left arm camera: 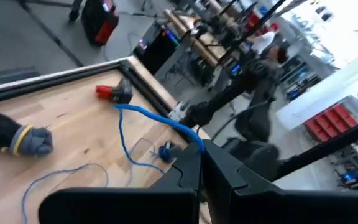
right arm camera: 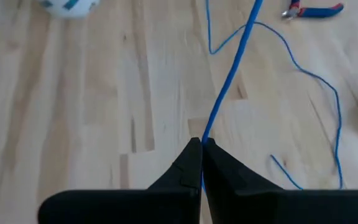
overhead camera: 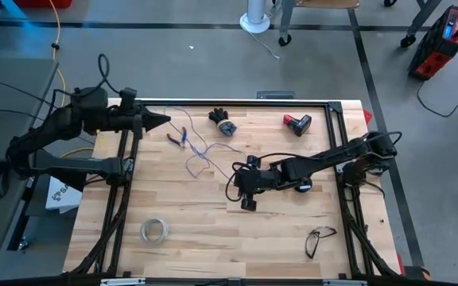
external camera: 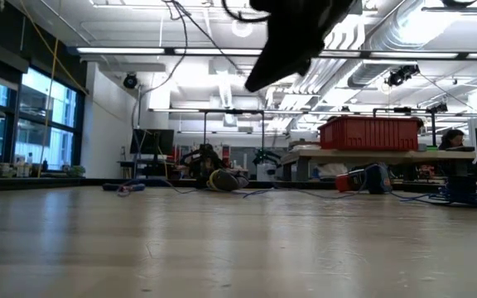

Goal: Coil cords
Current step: Uncoil the blue wire from the black spool

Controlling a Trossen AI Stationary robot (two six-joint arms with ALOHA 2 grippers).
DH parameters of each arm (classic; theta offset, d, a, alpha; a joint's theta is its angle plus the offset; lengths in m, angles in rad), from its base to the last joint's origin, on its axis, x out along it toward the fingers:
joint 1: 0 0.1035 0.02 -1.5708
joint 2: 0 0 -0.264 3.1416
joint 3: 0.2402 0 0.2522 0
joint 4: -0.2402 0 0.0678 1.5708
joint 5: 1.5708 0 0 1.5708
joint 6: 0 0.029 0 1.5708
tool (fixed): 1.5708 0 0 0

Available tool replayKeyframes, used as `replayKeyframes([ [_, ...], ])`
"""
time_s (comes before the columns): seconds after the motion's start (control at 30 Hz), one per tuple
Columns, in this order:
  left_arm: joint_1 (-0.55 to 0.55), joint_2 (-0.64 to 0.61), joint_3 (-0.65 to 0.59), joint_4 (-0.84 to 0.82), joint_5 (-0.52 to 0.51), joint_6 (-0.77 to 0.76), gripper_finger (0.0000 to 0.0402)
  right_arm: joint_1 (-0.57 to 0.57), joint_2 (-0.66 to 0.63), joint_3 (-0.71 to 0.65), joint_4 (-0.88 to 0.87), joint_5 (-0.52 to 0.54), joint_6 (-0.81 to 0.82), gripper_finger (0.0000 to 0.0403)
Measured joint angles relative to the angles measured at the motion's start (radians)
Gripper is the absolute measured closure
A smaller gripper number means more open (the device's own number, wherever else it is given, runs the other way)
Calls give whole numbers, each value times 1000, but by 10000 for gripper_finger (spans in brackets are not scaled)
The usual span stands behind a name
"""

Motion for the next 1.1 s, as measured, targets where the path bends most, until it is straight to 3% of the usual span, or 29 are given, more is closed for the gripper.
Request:
replayKeyframes([
  [0.2, -29, 69, 0, 30, 16, 66, 401, -23, -103, 0, -99, 113, 0, 403],
  [0.6, -34, 182, -4, 16, 64, 156, 401, -72, -290, 4, -207, 214, -26, 403],
  [1.1, -34, 187, -6, 14, 48, 181, 401, -77, -349, 5, -255, 263, -31, 403],
])
